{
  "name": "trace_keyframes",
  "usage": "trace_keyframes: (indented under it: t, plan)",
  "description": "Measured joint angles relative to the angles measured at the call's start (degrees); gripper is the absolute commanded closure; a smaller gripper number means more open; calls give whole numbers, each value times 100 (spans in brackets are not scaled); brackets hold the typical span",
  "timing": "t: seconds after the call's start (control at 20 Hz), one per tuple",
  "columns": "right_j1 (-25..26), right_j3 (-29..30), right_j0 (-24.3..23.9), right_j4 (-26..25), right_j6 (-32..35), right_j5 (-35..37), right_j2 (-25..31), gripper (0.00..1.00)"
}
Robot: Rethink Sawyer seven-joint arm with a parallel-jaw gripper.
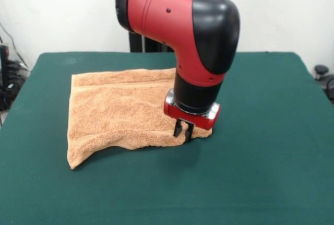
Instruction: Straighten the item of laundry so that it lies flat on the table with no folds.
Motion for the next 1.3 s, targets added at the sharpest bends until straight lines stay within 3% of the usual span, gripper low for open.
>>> trace_keyframes:
  t: [1.3]
  plan:
    - [850, -1308, 352, 187, 1597, 1514, -918, 100]
